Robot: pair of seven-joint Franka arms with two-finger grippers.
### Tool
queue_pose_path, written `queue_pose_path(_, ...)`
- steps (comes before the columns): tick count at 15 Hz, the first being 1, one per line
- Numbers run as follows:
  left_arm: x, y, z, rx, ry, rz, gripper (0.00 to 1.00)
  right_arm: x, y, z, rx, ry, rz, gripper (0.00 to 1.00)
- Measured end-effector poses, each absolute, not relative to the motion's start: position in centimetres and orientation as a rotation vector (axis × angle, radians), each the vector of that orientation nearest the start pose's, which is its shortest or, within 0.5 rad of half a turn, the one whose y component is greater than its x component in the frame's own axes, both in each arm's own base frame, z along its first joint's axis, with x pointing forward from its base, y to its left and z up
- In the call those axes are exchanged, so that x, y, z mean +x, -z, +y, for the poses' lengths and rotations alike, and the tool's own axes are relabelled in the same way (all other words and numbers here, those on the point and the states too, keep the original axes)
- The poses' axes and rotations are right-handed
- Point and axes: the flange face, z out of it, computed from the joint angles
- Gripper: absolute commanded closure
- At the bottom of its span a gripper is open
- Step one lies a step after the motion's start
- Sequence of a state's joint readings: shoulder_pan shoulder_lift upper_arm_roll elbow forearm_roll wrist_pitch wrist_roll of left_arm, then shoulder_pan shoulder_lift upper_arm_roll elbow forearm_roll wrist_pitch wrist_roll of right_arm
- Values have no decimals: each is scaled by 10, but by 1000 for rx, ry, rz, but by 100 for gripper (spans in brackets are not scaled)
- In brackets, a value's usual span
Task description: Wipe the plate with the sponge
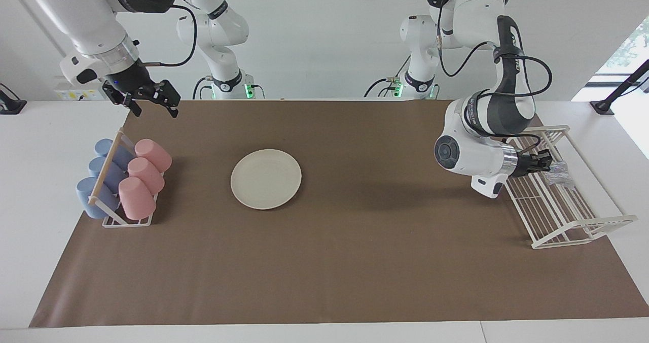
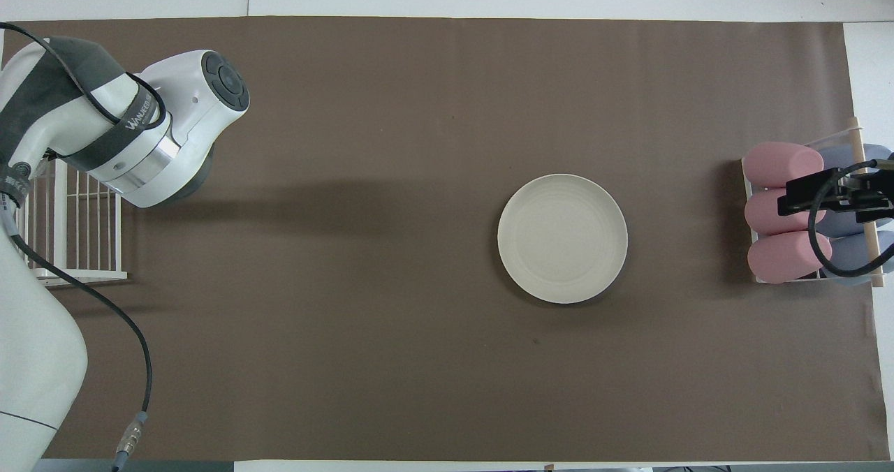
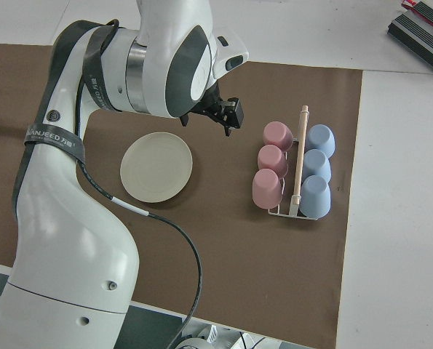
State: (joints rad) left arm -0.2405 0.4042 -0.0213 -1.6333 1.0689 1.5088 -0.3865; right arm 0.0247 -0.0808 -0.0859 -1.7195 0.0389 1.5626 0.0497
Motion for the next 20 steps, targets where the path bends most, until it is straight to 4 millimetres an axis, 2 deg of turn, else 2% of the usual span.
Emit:
queue_pose_path(3, 633, -398, -64, -2019, -119, 107, 100, 519, -593, -33, -3085, -134, 182, 0)
queue_pose_path(8, 634, -386, -49, -2039, -112, 107, 100, 511, -617, -38, -3085, -55, 185, 0)
queue_pose_path(11, 634, -382, -50, -2047, -81, 78, 100, 516, -628, -39, -3092, 42, 57, 0)
queue_pose_path(12, 633, -377, -51, -2051, -69, 74, 81, 516, -629, -41, -3092, 46, 47, 0)
queue_pose_path(13, 632, -374, -51, -2052, -67, 72, 28, 516, -629, -42, -3092, 45, 50, 0)
queue_pose_path(16, 631, -372, -53, -2056, -60, 75, 25, 517, -628, -43, -3092, 42, 52, 0)
queue_pose_path(17, 631, -371, -53, -2057, -58, 77, 20, 517, -628, -44, -3092, 44, 54, 0)
queue_pose_path(20, 631, -372, -54, -2059, -54, 78, 19, 517, -628, -44, -3092, 48, 55, 0)
